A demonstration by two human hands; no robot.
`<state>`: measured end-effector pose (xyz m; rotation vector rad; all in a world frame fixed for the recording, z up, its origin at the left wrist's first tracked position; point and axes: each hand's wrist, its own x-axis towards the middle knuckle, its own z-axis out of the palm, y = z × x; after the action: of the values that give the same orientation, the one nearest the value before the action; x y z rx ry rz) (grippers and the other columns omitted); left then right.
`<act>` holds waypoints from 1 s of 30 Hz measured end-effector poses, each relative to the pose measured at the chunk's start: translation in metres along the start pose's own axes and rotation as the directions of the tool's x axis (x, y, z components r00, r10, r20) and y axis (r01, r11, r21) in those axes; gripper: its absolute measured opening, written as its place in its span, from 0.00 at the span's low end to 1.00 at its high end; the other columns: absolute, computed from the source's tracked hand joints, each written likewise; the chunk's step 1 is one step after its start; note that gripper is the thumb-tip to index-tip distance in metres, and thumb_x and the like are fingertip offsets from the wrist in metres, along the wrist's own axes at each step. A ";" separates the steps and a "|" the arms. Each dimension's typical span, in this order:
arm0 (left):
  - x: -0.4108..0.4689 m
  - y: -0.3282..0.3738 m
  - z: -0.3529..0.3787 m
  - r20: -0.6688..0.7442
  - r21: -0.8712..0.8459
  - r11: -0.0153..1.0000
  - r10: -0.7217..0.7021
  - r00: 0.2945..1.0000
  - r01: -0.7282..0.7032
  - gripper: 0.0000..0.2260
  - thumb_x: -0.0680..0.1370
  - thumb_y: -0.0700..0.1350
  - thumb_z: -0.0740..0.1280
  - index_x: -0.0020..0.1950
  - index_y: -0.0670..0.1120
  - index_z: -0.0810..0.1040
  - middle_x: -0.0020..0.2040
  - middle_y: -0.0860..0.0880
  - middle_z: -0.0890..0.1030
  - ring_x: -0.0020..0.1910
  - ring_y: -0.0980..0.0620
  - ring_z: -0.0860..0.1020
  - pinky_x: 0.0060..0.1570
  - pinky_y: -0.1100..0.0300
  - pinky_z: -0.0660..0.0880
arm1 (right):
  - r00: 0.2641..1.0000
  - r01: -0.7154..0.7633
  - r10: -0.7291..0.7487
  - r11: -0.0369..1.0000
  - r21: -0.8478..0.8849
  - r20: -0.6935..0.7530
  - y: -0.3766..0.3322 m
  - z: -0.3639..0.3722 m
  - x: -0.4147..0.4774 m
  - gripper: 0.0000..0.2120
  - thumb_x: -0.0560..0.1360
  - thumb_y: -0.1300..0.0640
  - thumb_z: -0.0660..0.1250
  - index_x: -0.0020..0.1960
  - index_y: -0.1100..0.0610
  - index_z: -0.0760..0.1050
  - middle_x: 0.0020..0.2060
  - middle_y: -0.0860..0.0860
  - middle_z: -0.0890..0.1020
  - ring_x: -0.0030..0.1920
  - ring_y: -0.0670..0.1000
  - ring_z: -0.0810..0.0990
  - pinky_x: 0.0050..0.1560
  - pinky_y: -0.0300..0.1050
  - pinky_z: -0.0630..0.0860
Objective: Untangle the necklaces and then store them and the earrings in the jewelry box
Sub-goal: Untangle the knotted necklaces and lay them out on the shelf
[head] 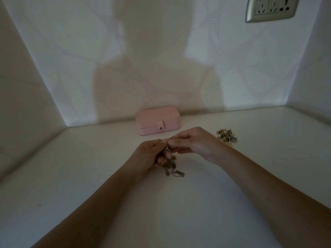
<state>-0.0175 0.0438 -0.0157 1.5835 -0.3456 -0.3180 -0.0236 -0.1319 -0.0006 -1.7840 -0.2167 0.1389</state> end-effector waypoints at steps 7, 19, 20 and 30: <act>-0.001 0.000 0.001 -0.145 0.119 0.993 0.006 0.989 0.012 0.13 0.77 0.46 0.67 0.35 0.43 0.79 0.25 0.53 0.77 0.22 0.59 0.63 0.23 0.70 0.62 | 0.985 0.130 -0.151 0.968 -0.214 -0.087 0.002 0.000 0.002 0.06 0.69 0.64 0.75 0.45 0.57 0.84 0.36 0.53 0.85 0.36 0.43 0.81 0.44 0.36 0.76; 0.001 0.003 0.010 -0.069 -0.004 0.998 -0.058 0.996 0.058 0.10 0.80 0.44 0.62 0.40 0.43 0.73 0.34 0.47 0.81 0.24 0.56 0.64 0.22 0.67 0.59 | 0.863 0.186 -0.455 0.690 -0.699 -0.219 0.005 0.014 0.003 0.03 0.72 0.63 0.68 0.44 0.57 0.78 0.30 0.45 0.76 0.31 0.44 0.75 0.33 0.37 0.70; 0.002 0.003 0.011 -0.049 -0.026 0.997 -0.074 0.996 0.073 0.10 0.80 0.44 0.61 0.40 0.43 0.72 0.34 0.47 0.81 0.24 0.56 0.65 0.22 0.67 0.59 | 0.845 0.178 -0.484 0.658 -0.731 -0.230 0.005 0.017 0.003 0.02 0.72 0.63 0.67 0.44 0.57 0.77 0.33 0.46 0.77 0.33 0.47 0.75 0.35 0.40 0.71; 0.004 0.002 0.011 -0.090 -0.184 0.970 -0.179 0.980 0.160 0.13 0.82 0.44 0.58 0.38 0.43 0.72 0.38 0.46 0.83 0.24 0.57 0.67 0.19 0.67 0.61 | 0.834 0.231 -0.506 0.680 -0.696 -0.219 0.008 0.009 0.008 0.07 0.71 0.64 0.72 0.40 0.55 0.77 0.36 0.44 0.76 0.34 0.40 0.72 0.35 0.27 0.67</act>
<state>-0.0184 0.0324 -0.0141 1.4521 -0.0964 -0.3836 -0.0170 -0.1235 -0.0102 -2.3635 -0.3678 -0.6895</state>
